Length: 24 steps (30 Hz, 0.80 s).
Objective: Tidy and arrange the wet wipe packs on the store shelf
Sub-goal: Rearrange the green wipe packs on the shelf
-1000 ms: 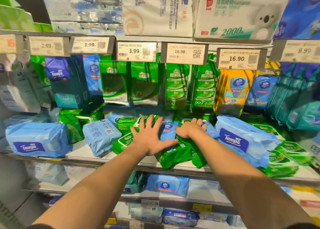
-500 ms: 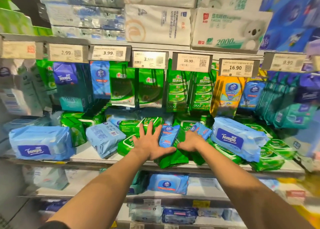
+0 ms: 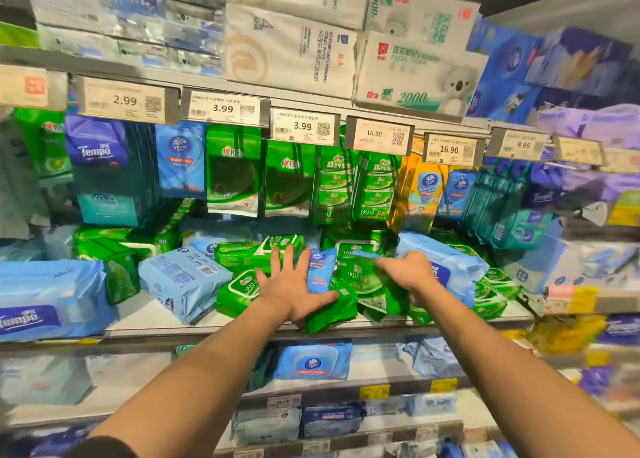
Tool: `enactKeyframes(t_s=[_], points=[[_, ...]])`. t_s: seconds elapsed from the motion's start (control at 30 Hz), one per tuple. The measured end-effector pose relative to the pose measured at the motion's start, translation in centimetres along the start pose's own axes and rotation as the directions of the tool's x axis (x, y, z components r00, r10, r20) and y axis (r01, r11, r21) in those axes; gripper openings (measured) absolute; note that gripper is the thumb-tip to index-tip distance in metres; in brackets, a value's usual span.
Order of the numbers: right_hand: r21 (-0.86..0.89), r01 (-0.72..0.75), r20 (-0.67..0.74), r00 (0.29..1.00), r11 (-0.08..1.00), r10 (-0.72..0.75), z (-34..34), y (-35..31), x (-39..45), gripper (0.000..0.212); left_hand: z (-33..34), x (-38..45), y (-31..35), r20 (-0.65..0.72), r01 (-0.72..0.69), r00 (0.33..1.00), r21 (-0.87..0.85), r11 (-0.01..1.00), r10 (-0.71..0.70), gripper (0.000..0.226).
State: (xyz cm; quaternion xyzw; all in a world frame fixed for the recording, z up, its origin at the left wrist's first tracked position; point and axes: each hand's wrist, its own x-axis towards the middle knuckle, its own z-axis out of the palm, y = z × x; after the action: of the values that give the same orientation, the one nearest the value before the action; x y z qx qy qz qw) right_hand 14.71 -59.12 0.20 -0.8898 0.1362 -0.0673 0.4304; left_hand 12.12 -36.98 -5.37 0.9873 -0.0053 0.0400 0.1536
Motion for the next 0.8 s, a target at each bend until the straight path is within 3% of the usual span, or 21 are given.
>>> enactKeyframes(t_s=[0.07,0.2,0.3,0.4,0.53,0.67,0.73,0.8], points=[[0.288,-0.11,-0.003,0.993,0.951,0.116,-1.3,0.6,-0.4,0.023,0.1,0.0,0.7,-0.026,-0.027,0.999,0.002,1.0,0.027,0.112],[0.695,-0.229,0.167,0.973,0.682,0.157,-3.8,0.5,-1.6,0.02,0.2,0.2,2.3,-0.054,-0.079,0.995,0.017,0.997,0.079,0.102],[0.761,-0.256,0.272,0.96,0.596,0.066,-4.9,0.7,-2.8,0.019,0.4,0.4,3.5,-0.058,-0.109,0.992,0.0,0.994,0.108,0.099],[0.701,-0.327,0.406,0.914,0.633,0.023,-5.2,0.8,-4.1,0.027,0.7,0.4,4.4,-0.068,-0.139,0.988,-0.024,0.99,0.137,0.098],[0.73,-0.298,0.415,0.908,0.615,-0.052,-3.8,0.6,-4.7,0.036,1.0,0.7,4.8,-0.11,-0.146,0.983,-0.01,0.989,0.144,0.098],[0.865,-0.302,0.395,0.902,0.402,-0.173,-1.5,0.4,-3.6,0.05,0.6,1.8,4.5,-0.149,-0.113,0.983,-0.011,0.994,0.11,0.099],[0.903,-0.323,0.389,0.895,0.285,-0.217,-0.9,0.2,-2.5,0.04,0.2,2.5,4.3,-0.164,-0.08,0.983,0.002,0.997,0.079,0.1],[0.914,-0.325,0.384,0.886,0.244,-0.258,-0.9,0.0,-1.3,0.023,-0.2,3.3,4.2,-0.193,-0.038,0.98,0.025,0.999,0.042,0.1]])
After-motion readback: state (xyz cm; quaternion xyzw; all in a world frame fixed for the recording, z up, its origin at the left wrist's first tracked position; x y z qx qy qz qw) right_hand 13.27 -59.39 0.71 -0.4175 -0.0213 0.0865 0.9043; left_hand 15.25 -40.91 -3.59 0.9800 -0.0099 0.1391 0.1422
